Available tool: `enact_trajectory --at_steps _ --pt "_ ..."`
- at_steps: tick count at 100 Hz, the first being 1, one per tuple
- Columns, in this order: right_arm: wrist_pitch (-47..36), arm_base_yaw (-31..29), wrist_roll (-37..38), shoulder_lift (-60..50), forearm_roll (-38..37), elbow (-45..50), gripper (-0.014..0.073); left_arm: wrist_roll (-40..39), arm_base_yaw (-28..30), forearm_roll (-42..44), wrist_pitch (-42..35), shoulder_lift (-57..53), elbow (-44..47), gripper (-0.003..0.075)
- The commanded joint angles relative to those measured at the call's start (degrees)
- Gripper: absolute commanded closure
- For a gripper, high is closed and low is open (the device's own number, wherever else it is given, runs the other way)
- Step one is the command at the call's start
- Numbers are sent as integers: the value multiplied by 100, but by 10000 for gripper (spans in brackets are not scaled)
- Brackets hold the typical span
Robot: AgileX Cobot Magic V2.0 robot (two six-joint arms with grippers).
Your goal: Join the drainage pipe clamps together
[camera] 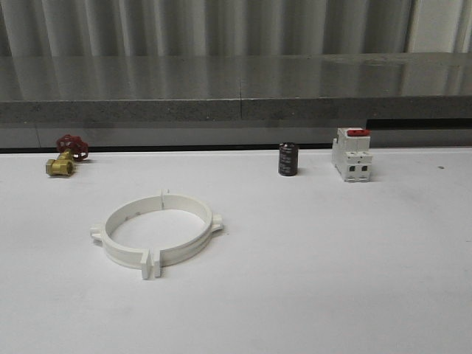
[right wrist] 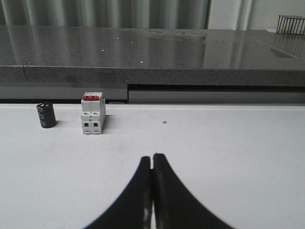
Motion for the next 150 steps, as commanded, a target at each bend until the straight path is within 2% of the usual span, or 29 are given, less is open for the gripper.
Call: enact_trajectory --at_steps 1,105,118,132,150 --pt "-360 -42 -74 -124 28 -90 659 8 13 -97 -420 66 -156 741" --pt "-362 -42 -74 -118 28 -95 659 8 13 -97 -433 66 -133 741" --pt "-362 -42 -74 -118 28 -95 659 -29 13 119 -917 66 154 741" --pt "-362 -42 -74 -118 28 -95 659 -809 13 1009 -1317 -190 614 741" --pt "-362 -42 -74 -118 28 -95 659 -836 97 1023 -1934 -726 1337 741"
